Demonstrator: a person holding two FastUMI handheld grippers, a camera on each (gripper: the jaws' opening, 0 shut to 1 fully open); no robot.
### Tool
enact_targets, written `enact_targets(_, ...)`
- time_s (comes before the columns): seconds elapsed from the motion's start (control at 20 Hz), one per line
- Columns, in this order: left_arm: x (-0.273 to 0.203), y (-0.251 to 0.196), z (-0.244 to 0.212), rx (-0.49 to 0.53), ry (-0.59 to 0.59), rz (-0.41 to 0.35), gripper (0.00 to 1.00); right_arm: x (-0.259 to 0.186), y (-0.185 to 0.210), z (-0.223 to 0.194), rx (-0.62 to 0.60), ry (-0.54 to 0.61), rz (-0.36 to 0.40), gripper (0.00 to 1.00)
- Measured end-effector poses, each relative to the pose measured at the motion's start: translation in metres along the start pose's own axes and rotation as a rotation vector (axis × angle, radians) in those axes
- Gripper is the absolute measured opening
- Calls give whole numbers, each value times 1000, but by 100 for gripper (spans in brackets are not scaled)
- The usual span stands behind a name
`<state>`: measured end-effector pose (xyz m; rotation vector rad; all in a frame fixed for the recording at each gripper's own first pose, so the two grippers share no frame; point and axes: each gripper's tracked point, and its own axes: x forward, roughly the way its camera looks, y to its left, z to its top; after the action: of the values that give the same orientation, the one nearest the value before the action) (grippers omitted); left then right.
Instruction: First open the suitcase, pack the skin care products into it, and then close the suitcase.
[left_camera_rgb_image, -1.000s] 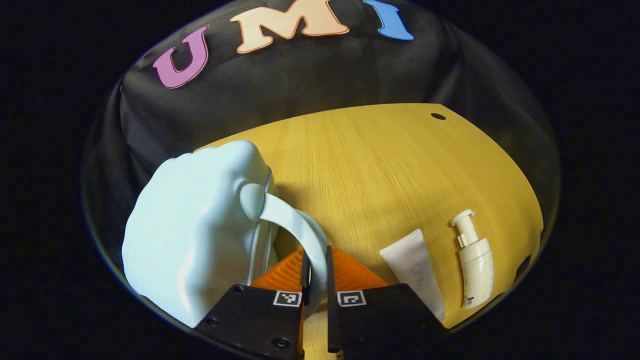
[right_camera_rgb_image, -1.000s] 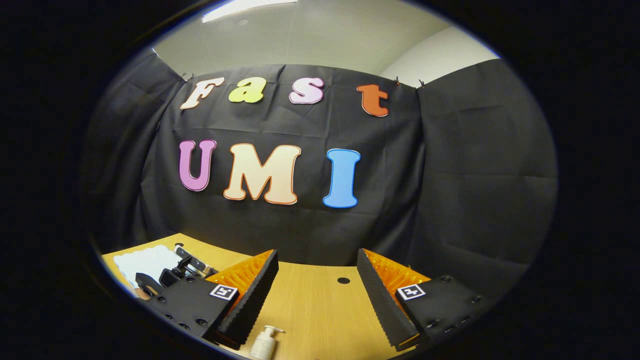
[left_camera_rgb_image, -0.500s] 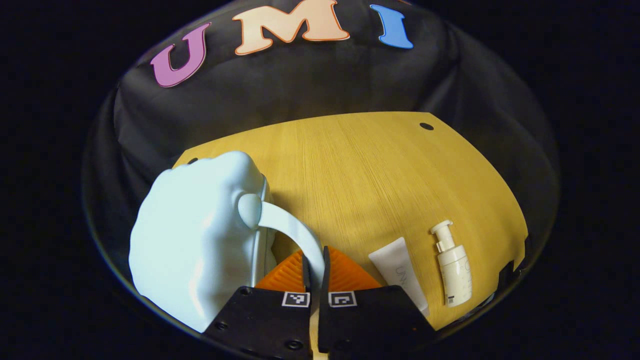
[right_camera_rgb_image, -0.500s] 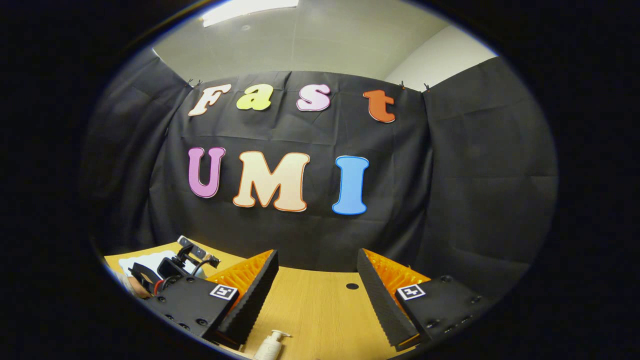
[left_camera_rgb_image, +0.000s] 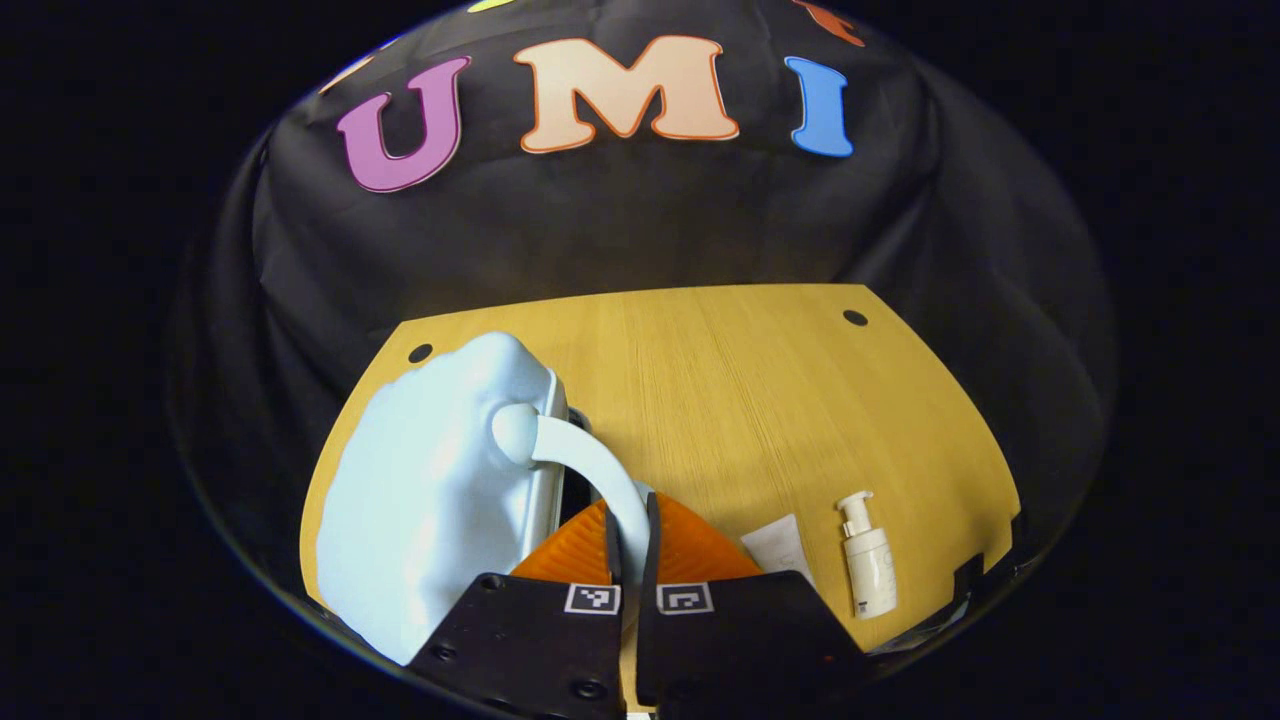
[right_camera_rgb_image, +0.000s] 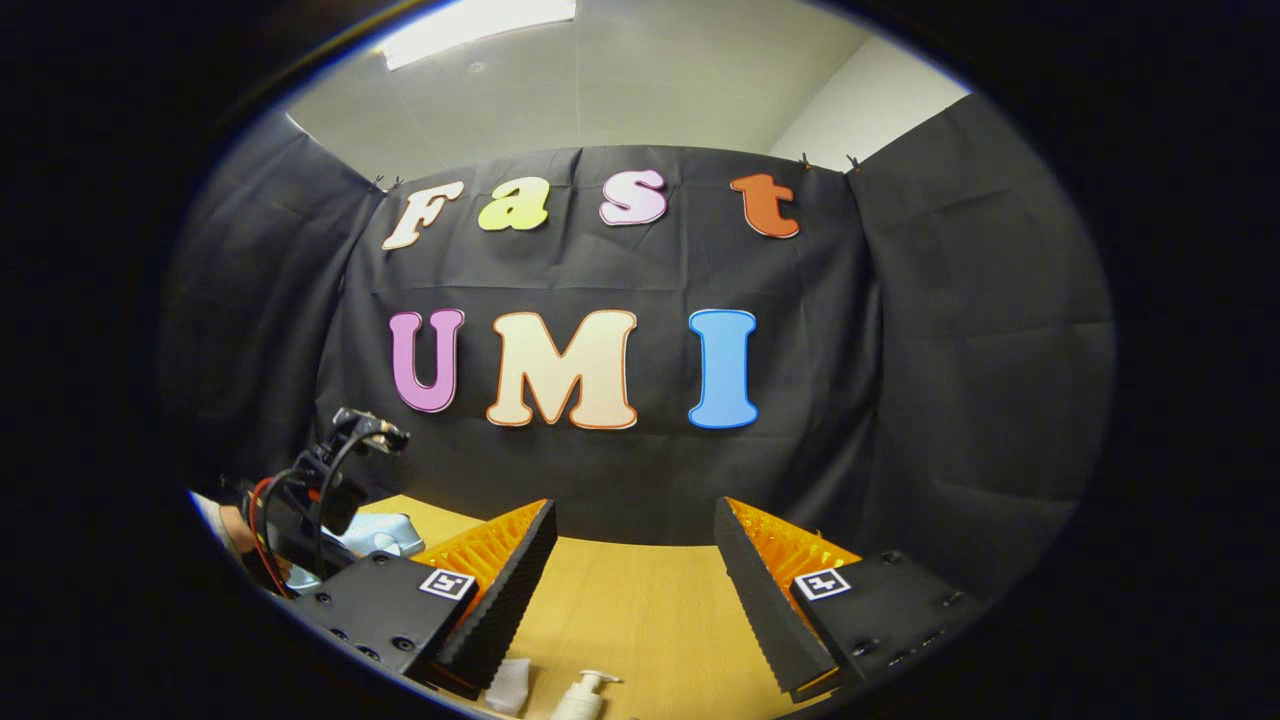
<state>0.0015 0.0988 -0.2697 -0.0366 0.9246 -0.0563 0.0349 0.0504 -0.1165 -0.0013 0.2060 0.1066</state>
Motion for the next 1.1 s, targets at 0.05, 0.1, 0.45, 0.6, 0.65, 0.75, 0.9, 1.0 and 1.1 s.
enact_targets(0.05,-6,8,7,4,-12,5,0,2,5,0,5,-2,6,100)
enact_targets(0.1,-11,15,15,5,-31,8,0,4,11,0,10,-3,12,100)
enact_targets(0.45,-51,74,47,-5,-114,40,0,18,56,-2,33,-13,49,100)
enact_targets(0.6,-61,108,58,-15,-143,66,0,25,78,-2,30,-19,57,100)
enact_targets(0.65,-62,122,60,-16,-151,78,0,27,86,-1,29,-19,61,100)
enact_targets(0.75,-65,146,64,-16,-161,97,0,33,101,0,23,-23,65,100)
enact_targets(0.9,-70,187,74,-19,-178,130,0,39,124,-1,10,-23,70,100)
enact_targets(1.0,-71,219,78,-25,-181,158,0,44,139,-3,6,-17,77,100)
enact_targets(1.1,-73,253,78,-38,-181,193,0,49,154,-5,2,-11,85,100)
